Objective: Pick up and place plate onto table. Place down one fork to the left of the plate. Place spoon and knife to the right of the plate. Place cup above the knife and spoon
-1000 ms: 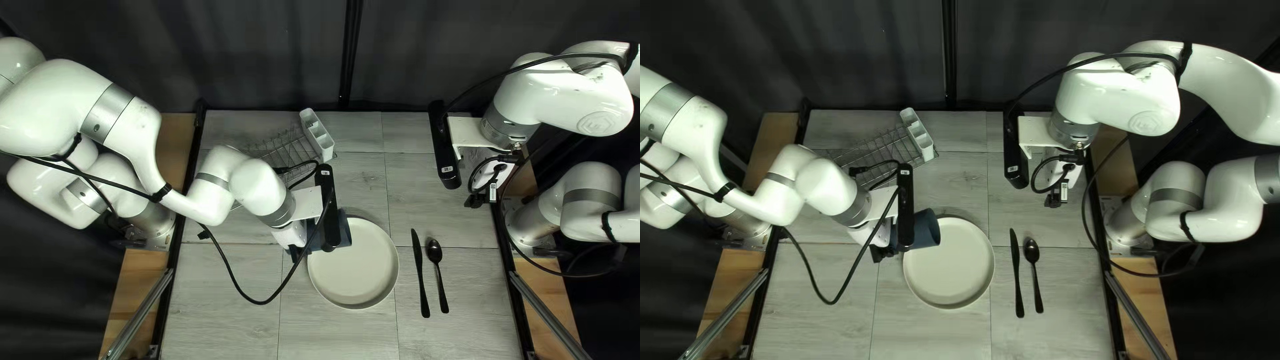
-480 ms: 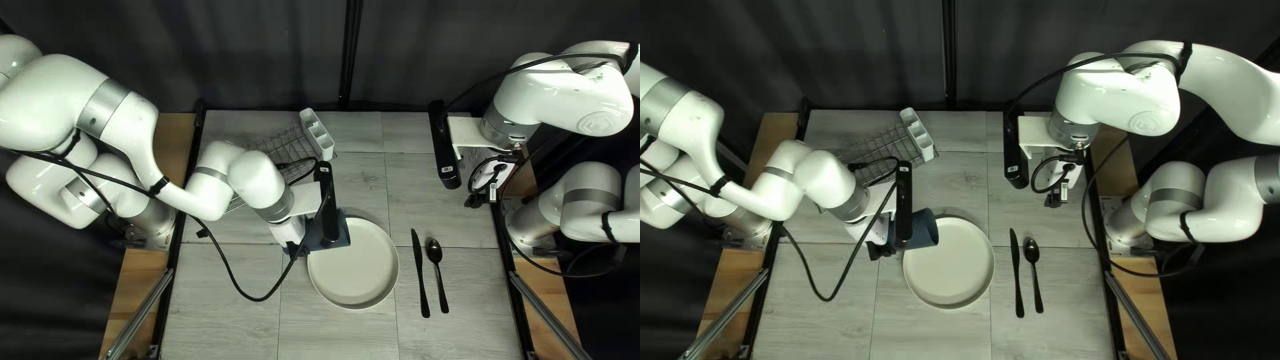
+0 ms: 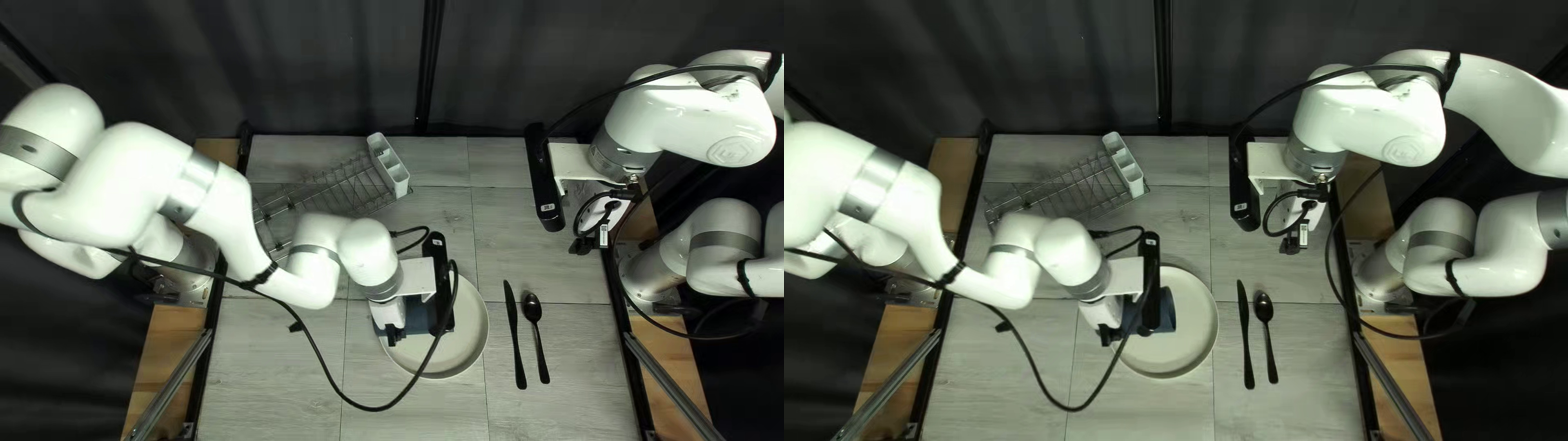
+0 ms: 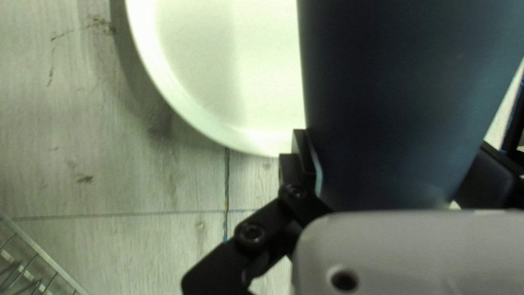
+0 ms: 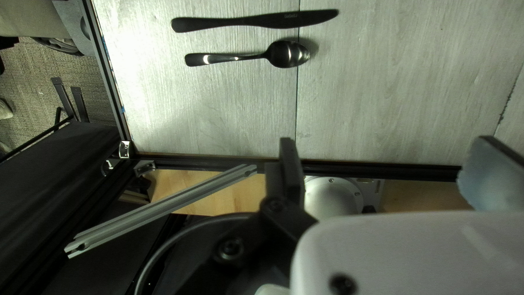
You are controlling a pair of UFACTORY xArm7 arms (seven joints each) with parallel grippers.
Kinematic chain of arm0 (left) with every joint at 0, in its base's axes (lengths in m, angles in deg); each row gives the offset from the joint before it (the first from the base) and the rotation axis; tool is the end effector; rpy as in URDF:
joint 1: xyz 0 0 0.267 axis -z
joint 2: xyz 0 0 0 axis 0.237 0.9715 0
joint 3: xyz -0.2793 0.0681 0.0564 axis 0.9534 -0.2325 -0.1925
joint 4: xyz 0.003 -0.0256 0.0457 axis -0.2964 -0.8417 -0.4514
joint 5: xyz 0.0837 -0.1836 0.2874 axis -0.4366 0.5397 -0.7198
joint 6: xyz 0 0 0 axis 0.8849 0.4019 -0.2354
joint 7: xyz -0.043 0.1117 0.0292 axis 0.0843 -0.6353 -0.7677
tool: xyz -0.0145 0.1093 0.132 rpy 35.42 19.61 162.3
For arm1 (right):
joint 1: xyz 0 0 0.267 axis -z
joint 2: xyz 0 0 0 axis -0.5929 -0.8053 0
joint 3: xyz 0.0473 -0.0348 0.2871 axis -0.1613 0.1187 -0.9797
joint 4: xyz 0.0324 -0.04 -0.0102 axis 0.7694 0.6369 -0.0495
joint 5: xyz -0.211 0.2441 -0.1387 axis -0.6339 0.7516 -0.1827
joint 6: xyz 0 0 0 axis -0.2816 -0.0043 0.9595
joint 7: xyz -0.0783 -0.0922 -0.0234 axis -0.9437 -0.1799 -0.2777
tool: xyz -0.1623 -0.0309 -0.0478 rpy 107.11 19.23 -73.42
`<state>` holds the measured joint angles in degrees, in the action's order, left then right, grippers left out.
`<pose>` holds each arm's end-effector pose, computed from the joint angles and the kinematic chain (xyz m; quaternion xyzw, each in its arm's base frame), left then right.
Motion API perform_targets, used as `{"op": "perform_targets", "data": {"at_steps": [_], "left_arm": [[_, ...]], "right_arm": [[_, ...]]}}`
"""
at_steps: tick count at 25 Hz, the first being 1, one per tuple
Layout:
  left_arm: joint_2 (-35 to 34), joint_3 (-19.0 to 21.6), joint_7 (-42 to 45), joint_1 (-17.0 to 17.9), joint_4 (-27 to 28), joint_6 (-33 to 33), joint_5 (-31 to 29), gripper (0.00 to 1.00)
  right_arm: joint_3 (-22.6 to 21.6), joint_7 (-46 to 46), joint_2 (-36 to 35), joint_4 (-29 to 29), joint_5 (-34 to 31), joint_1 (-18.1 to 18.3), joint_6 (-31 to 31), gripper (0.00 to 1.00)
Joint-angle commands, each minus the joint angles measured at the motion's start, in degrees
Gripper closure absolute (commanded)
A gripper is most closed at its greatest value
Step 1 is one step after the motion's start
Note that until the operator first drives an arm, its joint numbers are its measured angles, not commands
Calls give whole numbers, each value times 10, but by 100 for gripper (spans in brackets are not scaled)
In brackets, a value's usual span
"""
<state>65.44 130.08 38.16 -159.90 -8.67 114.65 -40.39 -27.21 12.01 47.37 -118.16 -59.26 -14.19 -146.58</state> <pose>0.5244 -0.1267 0.1058 0.9924 0.0381 0.0875 0.0778 0.2970 0.0168 0.3122 -0.9974 0.0172 0.0072 0.0700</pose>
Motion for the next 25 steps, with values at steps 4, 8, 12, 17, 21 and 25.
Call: {"op": "perform_targets", "data": {"at_steps": [4, 8, 12, 17, 21, 25], "left_arm": [[-74, 37, -57, -31, 42, -13, 63, 100], [-76, 41, -65, -34, 39, -12, 70, 10], [-60, 41, -74, -35, 25, -8, 68, 0], [2, 20, -55, -28, -14, 7, 25, 0], [93, 5, 4, -24, -58, 32, -62, 0], [186, 7, 54, -41, -95, 82, -142, 0]], "right_arm": [[0, 0, 0, 0, 0, 0, 0, 0], [0, 0, 0, 0, 0, 0, 0, 0], [0, 0, 0, 0, 0, 0, 0, 0], [0, 0, 0, 0, 0, 0, 0, 0], [0, 0, 0, 0, 0, 0, 0, 0], [0, 0, 0, 0, 0, 0, 0, 0]]}}
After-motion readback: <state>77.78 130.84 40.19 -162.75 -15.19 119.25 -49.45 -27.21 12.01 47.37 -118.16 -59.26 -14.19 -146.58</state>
